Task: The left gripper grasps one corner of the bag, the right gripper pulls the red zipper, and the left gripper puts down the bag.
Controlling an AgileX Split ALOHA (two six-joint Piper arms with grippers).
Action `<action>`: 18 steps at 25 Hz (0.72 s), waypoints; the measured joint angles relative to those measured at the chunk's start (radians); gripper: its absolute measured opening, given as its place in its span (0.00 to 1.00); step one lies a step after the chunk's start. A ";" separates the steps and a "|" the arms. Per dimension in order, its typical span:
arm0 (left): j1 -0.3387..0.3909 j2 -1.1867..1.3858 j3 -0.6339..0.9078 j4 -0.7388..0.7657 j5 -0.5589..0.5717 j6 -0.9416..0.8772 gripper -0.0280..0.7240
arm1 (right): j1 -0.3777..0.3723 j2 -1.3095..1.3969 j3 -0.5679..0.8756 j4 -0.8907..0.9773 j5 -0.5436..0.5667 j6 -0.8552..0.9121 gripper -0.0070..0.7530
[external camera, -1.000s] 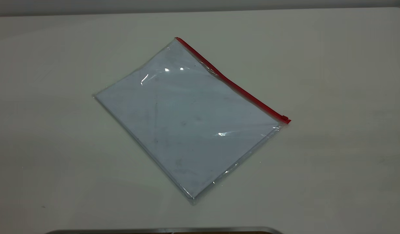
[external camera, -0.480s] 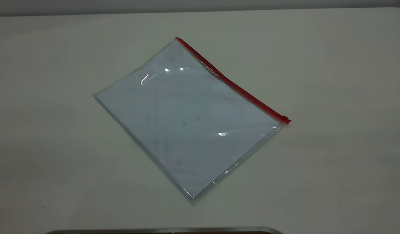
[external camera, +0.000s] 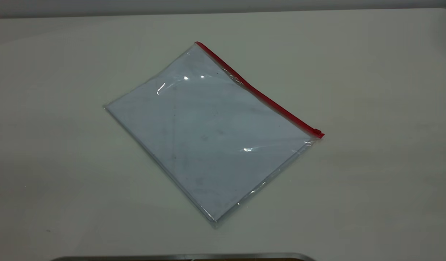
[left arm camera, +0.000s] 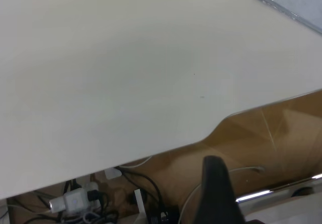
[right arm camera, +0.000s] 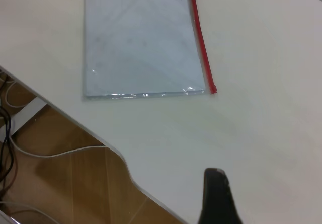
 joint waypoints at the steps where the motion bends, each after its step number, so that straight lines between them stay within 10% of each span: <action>1: 0.000 0.000 0.000 0.000 0.000 0.000 0.82 | 0.000 0.000 0.000 0.000 0.000 0.000 0.71; 18: 0.149 -0.269 0.000 -0.002 0.002 -0.007 0.82 | 0.000 -0.001 0.000 0.000 0.000 0.000 0.71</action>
